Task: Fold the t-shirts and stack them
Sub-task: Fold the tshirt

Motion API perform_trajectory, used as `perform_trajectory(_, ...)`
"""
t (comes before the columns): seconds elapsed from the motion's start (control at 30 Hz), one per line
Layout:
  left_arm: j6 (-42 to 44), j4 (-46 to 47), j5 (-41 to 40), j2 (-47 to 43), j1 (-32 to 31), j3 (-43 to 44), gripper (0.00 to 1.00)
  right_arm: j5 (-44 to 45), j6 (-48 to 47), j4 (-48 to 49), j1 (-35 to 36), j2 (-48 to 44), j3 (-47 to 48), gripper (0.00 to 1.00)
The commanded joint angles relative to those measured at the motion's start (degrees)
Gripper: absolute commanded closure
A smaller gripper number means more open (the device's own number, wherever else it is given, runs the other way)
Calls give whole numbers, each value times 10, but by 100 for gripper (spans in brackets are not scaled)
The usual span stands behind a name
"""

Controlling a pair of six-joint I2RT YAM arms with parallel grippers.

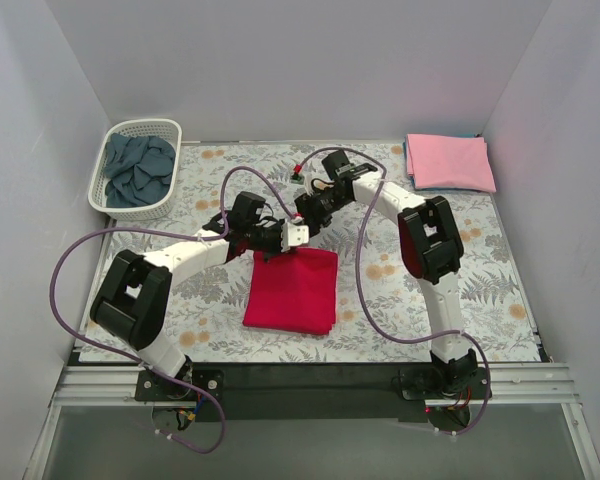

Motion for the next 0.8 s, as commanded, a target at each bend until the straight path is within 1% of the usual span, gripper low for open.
perform_trajectory(0.0,10,34,11,3,4,11,100,1,-1,-25,-31,-48,13,33)
perform_trajectory(0.13,6,53,6,42,16,23,100,-6,3,-24,-82,-79,-11,32)
perform_trajectory(0.17,2,58,6,61,17,30,98,-9,3,-24,-90,-84,-19,31)
perform_trajectory(0.2,-8,65,3,68,20,41,83,-10,2,-25,-98,-88,-27,31)
perform_trajectory(0.23,-32,82,4,78,28,47,74,-13,-2,-24,-112,-101,-50,27)
perform_trajectory(0.27,-44,85,5,80,30,54,68,-11,-4,-22,-119,-105,-60,23)
perform_trajectory(0.3,-59,85,5,78,32,72,64,-9,-6,-23,-125,-111,-71,21)
perform_trajectory(0.33,-76,85,5,75,40,79,56,-9,-6,-23,-134,-123,-82,20)
perform_trajectory(0.37,-131,84,6,58,46,88,53,-12,-3,-22,-139,-130,-104,20)
perform_trajectory(0.4,-163,78,8,49,53,99,52,-15,1,-21,-142,-137,-116,20)
perform_trajectory(0.47,-227,30,37,28,88,130,52,-23,12,-16,-144,-161,-161,20)
perform_trajectory(0.5,-287,14,46,21,100,135,52,-37,19,-10,-143,-168,-177,21)
perform_trajectory(0.53,-320,-15,68,15,124,132,52,-40,31,13,-142,-180,-197,23)
perform_trajectory(0.57,-344,-28,75,2,133,125,52,-41,57,28,-142,-184,-214,23)
perform_trajectory(0.6,-391,-37,79,-5,140,116,52,-43,66,42,-142,-188,-242,23)
perform_trajectory(0.67,-435,-50,64,-24,155,82,53,-31,88,67,-141,-191,-257,26)
perform_trajectory(0.7,-476,-54,60,-27,157,72,53,-31,95,81,-141,-192,-268,27)
perform_trajectory(0.77,-513,-60,38,-29,164,49,53,-23,113,97,-140,-196,-282,29)
